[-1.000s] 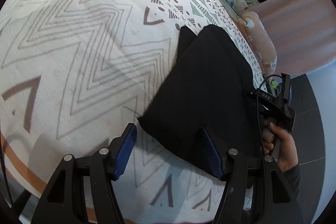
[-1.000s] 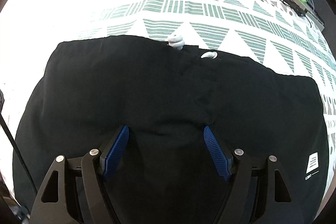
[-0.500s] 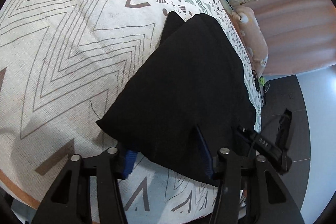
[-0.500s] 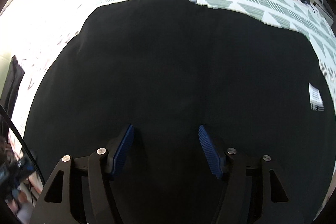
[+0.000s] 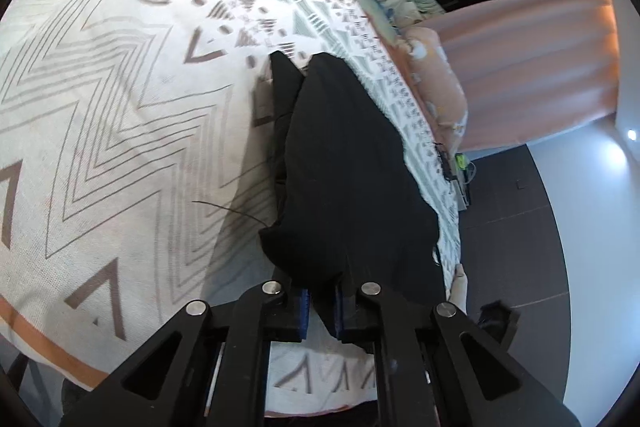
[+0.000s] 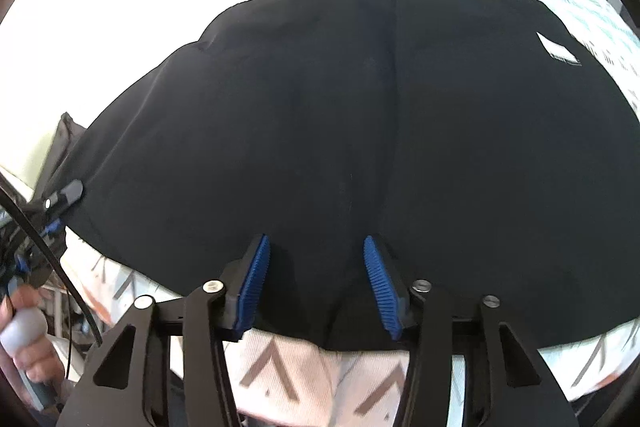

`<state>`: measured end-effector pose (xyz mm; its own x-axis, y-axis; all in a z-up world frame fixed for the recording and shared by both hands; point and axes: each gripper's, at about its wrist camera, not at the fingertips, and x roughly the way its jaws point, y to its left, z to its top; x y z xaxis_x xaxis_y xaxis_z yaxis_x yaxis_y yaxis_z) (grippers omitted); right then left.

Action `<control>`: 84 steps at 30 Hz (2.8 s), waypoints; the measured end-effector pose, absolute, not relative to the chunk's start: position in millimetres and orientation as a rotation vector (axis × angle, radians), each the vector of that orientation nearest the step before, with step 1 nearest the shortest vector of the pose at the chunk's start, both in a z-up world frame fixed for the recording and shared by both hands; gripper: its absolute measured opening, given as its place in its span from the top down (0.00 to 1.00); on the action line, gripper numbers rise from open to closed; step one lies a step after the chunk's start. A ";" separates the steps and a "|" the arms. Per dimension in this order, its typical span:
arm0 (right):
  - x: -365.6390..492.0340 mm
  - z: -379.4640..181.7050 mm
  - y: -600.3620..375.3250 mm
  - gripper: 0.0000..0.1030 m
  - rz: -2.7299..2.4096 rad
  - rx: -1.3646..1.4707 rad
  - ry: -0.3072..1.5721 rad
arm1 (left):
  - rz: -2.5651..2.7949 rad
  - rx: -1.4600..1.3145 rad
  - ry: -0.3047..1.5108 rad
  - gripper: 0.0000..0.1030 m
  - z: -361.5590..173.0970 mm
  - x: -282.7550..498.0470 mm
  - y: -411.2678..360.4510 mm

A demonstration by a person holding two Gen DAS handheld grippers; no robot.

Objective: Fold large clothes

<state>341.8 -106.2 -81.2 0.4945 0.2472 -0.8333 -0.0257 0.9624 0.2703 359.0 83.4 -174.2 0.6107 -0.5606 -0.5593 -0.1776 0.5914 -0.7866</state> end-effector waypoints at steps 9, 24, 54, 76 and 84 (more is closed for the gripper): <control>321.8 -118.6 -121.6 0.61 0.240 0.431 1.000 | -0.355 -0.844 0.834 0.90 -112.2 359.1 55.6; 272.4 -145.3 -198.4 0.29 0.176 0.601 0.819 | -0.499 -0.638 0.773 0.90 -18.8 381.8 -48.5; 150.7 -57.7 -348.1 0.29 0.000 0.844 0.716 | -0.692 -0.336 1.209 0.42 -112.0 409.4 -301.3; 239.2 -50.9 -318.6 0.29 0.088 0.698 0.782 | -0.430 -0.492 1.058 0.15 -117.1 379.4 -164.7; 231.4 -47.7 -302.8 0.86 0.110 0.616 0.782 | -0.409 -0.514 1.050 0.15 -130.3 381.9 -140.8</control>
